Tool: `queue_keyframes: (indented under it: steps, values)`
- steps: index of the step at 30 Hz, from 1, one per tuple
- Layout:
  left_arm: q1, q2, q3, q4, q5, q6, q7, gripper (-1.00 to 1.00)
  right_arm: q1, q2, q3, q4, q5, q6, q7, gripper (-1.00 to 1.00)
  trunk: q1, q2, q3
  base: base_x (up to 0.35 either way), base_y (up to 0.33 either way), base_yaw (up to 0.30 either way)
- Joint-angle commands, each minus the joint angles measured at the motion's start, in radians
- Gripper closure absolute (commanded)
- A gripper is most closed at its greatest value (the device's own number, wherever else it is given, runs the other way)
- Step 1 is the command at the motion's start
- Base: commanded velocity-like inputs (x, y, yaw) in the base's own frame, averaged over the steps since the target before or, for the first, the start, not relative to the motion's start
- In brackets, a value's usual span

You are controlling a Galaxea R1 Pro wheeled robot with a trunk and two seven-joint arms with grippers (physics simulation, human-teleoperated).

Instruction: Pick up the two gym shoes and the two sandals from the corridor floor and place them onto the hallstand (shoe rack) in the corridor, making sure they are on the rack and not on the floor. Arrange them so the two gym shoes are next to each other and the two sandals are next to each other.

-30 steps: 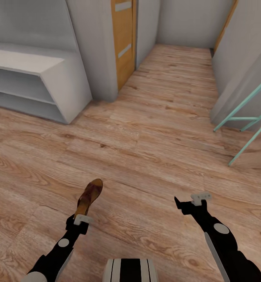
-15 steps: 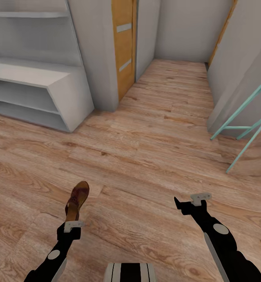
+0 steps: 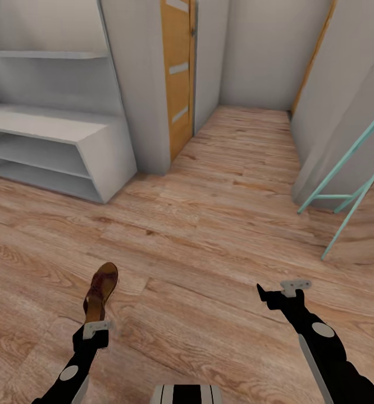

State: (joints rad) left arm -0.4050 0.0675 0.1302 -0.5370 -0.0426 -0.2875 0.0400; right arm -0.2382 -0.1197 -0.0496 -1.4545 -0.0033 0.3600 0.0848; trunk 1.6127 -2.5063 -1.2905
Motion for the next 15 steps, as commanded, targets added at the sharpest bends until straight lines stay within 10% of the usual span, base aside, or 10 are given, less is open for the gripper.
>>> queue_keyframes:
  steps: [1, 9, 15]
  values:
    - [0.002, 0.000, 0.007, -0.002, -0.008, -0.002, 0.003, 1.00, 0.000, -0.001, -0.004, 0.000, 0.000, 0.005, 0.005, -1.00, -0.001, 0.000, 0.005, 0.000, 0.000, 0.000]
    - [0.069, -0.003, 0.088, -0.110, -0.005, -0.015, -0.019, 1.00, 0.008, -0.004, -0.044, 0.049, 0.012, -0.068, 0.007, -1.00, -0.004, 0.002, 0.048, 0.000, 0.000, 0.000]
    - [0.208, -0.015, 0.097, -0.309, -0.008, -0.025, -0.121, 1.00, 0.029, 0.003, -0.055, 0.282, 0.013, -0.267, 0.006, -1.00, -0.007, 0.003, 0.081, 0.000, 0.000, 0.000]
